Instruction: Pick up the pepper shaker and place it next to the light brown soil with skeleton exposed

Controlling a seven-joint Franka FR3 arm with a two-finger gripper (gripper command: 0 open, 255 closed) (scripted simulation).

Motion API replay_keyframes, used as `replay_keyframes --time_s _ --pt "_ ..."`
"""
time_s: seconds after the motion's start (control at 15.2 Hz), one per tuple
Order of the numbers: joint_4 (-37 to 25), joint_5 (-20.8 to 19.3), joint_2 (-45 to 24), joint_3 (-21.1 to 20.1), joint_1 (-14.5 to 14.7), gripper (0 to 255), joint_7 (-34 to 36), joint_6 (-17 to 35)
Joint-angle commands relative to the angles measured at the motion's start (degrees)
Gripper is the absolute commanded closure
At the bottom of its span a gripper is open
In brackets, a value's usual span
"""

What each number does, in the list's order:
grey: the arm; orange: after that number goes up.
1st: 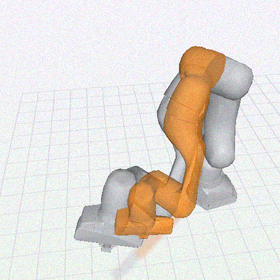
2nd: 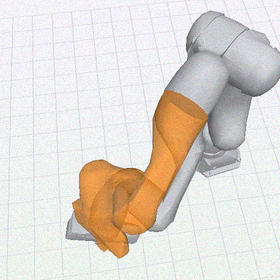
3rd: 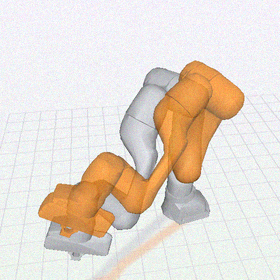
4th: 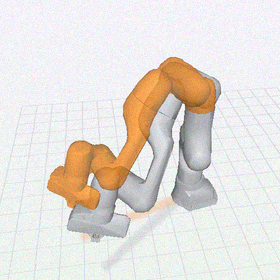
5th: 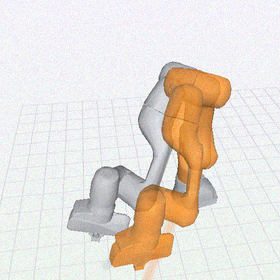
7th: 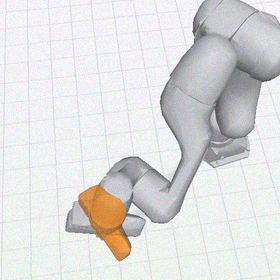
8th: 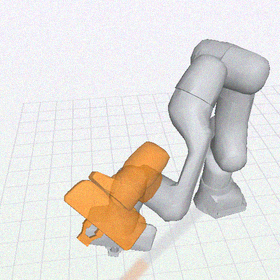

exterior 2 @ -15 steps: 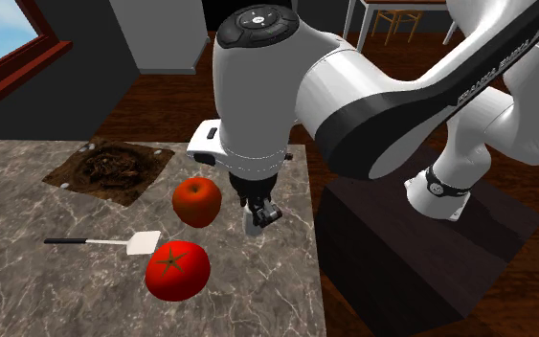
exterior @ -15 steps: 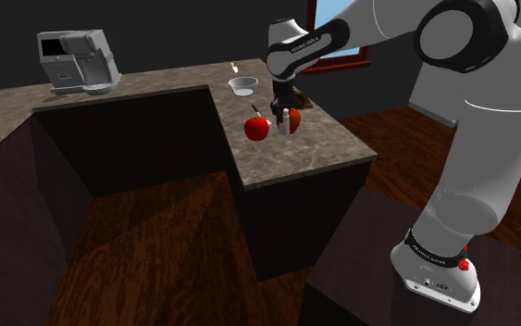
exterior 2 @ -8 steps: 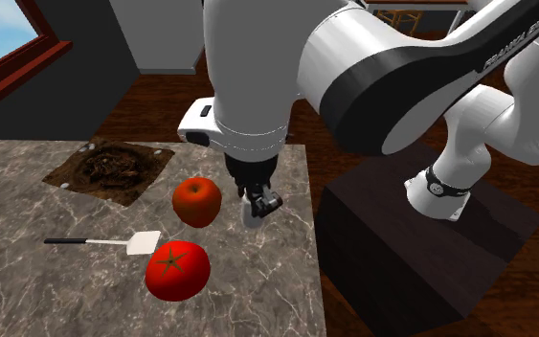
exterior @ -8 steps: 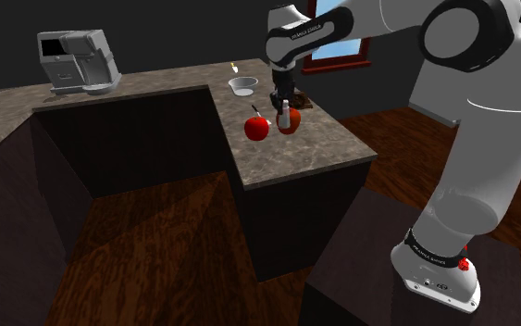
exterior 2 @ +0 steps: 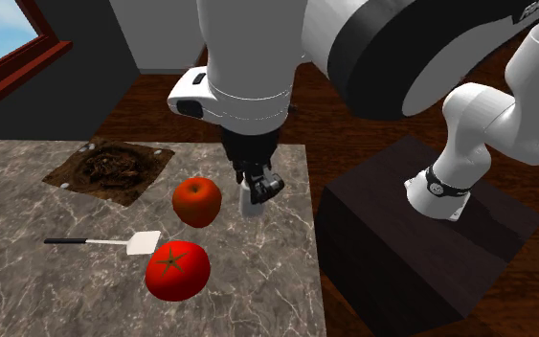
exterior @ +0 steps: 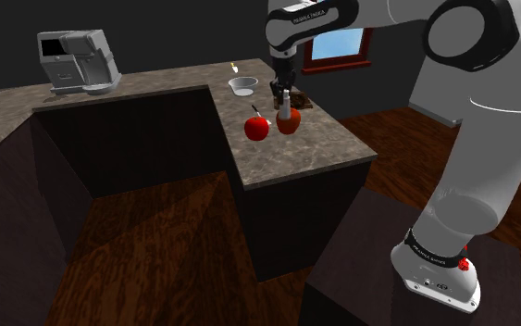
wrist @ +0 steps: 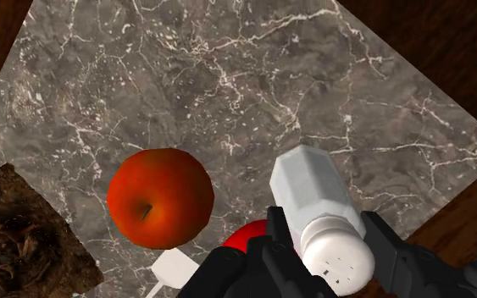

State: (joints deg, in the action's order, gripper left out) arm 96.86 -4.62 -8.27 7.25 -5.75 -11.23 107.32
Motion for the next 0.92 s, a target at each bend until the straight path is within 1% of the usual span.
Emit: replay_keyframes --time_s 0.0,0.46,0.86 --pt "-1.4 0.3 -1.0 0.5 -0.7 255 -1.3 -0.3" --pt "-9.4 2.6 -8.8 3.4 -6.3 255 -10.0 0.0" --pt "-20.4 5.3 -17.8 4.8 -11.8 255 -16.8 -1.6"
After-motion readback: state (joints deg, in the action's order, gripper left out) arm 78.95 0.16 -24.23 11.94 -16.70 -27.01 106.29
